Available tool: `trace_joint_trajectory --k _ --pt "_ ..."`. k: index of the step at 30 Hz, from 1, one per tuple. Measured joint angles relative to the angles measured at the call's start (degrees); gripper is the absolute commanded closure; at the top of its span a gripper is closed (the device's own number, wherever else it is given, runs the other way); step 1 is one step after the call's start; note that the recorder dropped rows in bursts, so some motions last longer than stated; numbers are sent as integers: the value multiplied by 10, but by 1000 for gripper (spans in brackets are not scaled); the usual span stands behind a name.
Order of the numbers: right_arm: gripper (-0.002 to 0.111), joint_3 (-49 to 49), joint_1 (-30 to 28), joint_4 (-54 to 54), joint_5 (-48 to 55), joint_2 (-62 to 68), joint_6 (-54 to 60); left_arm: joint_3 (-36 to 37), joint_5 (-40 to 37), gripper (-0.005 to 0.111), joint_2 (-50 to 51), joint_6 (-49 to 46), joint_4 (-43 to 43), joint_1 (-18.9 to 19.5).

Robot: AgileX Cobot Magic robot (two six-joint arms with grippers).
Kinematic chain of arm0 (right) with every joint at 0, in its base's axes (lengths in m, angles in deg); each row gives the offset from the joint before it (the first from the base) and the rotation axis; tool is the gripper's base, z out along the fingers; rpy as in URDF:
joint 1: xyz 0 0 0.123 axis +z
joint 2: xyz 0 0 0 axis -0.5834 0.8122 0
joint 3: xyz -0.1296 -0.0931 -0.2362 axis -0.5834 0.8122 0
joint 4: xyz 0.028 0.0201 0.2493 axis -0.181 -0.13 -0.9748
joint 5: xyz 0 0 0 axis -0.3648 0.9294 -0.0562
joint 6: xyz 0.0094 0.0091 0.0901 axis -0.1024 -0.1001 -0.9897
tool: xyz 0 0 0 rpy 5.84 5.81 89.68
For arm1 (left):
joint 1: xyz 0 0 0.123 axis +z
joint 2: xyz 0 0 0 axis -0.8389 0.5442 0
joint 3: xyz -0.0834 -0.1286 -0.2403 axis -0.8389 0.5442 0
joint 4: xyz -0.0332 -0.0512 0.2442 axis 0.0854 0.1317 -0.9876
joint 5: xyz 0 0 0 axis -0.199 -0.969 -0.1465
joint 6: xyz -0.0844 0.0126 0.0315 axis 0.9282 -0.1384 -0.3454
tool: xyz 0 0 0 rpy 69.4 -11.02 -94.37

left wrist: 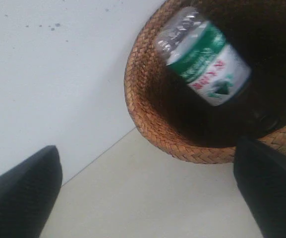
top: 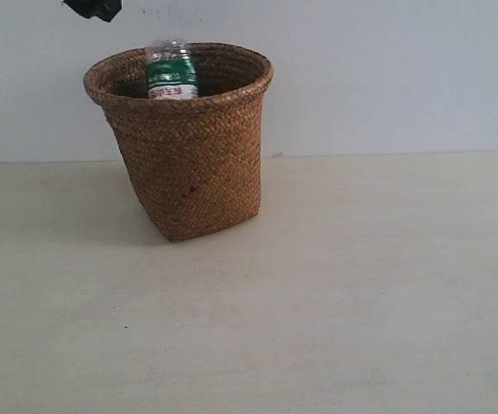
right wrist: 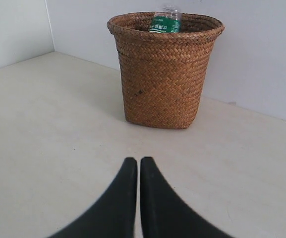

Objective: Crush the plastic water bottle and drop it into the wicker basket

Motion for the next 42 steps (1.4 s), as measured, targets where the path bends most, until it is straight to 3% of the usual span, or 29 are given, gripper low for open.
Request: trace_joint_trajectory --k 4,14,42 --pt "108 0 0 0 0 0 0 0 -10 32 0 0 0 0" --pt "108 0 0 -1 0 0 0 0 -30 101 0 2 53 0" --pt "108 0 0 -1 0 0 0 0 -44 103 0 2 58 0"
